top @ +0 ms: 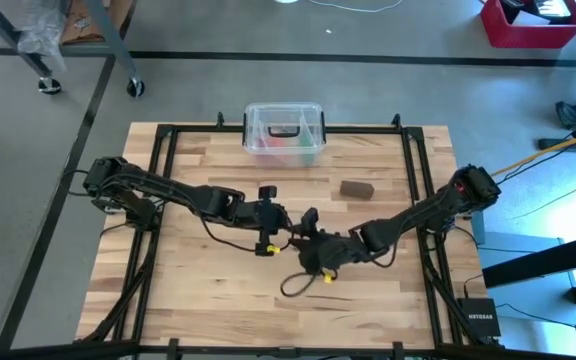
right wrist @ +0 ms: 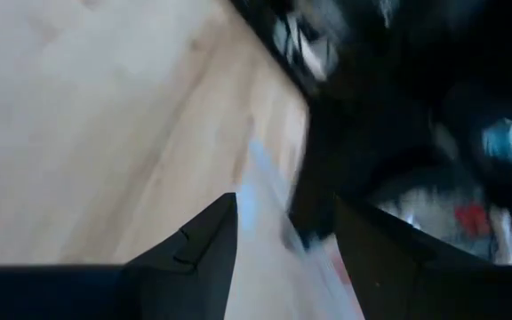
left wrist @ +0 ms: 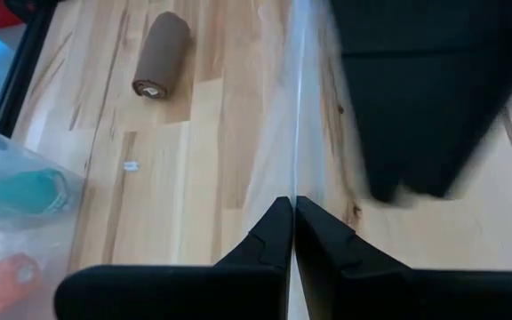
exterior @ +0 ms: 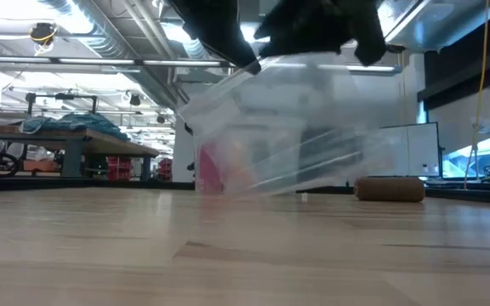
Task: Roll bandage
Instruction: Open the transparent zip bag
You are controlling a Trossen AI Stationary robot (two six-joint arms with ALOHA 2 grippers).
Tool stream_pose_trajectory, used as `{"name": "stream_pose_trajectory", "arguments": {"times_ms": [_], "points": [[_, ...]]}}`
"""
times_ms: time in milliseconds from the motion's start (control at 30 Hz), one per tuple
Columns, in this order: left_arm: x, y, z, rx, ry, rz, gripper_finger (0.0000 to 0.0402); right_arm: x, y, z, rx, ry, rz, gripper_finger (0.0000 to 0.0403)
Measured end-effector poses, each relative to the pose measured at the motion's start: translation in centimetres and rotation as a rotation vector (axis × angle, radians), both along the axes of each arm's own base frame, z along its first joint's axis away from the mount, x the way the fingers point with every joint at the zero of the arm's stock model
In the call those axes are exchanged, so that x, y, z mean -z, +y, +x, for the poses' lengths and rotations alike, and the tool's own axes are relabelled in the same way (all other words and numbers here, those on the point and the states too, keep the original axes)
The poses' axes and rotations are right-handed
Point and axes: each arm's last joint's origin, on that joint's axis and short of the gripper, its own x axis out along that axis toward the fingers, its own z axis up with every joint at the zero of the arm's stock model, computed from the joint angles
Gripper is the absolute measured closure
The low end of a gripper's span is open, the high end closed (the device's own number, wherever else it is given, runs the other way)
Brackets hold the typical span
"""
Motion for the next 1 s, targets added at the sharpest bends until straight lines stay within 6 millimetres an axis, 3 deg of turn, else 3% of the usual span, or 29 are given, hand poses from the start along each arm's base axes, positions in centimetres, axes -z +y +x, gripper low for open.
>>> {"name": "stream_pose_trajectory", "arguments": {"times_ms": [233,433,767,900,1000], "points": [[0.1,0.0,-0.1,-0.004,0.009,-0.002,0.0396,1.0,-1.8,0.2,0.075,0.088,-0.003,0.0217],[0.1,-0.1,0.0,0.003,0.008,-0.003,0.0396,1.8,-2.1,0.1,0.093,0.144,-0.024,0.0217],[0.0,0.0,0.0,-0.007,-0.002,-0.013,0.0396,1.4,-1.3,0.2,0.082,0.078,0.001,0.0217],[0.0,0.1,0.0,-0.017,-0.005,-0.009,0.0396,-0.1,0.0,0.2,0.087,0.012,-0.007,0.0217],[0.0,0.1,0.0,-0.017,-0.006,-0.010,0.0396,-0.1,0.4,0.2,0.041,0.027,0.017,0.0217]]}}
